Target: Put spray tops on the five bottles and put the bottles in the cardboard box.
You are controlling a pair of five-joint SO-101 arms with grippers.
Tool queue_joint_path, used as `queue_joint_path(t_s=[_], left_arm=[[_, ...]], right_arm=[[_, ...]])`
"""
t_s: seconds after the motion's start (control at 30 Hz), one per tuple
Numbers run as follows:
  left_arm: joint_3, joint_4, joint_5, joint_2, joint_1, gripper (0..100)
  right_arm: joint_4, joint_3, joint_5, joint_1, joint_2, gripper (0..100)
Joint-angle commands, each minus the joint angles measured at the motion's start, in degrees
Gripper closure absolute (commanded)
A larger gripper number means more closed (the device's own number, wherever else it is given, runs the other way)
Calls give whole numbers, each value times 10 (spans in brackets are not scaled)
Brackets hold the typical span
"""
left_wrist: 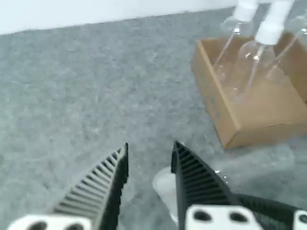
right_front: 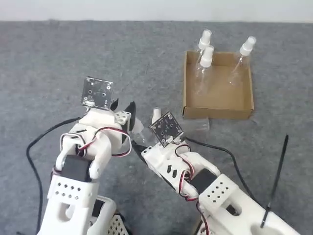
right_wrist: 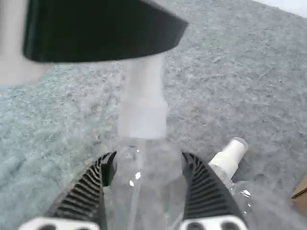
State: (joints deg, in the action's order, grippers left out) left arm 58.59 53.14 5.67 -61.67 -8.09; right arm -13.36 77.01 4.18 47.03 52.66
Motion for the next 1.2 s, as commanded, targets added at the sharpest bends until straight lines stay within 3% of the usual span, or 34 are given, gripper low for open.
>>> queue_joint_path(t_s=[0.0,0.4,0.57,0.67,0.97,1.17], left_arm=[[3,10,-6,-5,-33,859],[-66,34,-6,-5,-27,859],[-148,69,-5,0,62,858],[-133,70,-5,1,104,859],[-38,43,-44,0,101,859],[-36,74,-58,-5,38,859]], right_arm=[[15,-14,4,-8,27,992],[15,-14,3,-8,27,992],[15,-14,3,-8,27,992],[15,-14,3,-8,27,992],[15,-14,3,-8,27,992],[15,-14,3,-8,27,992]])
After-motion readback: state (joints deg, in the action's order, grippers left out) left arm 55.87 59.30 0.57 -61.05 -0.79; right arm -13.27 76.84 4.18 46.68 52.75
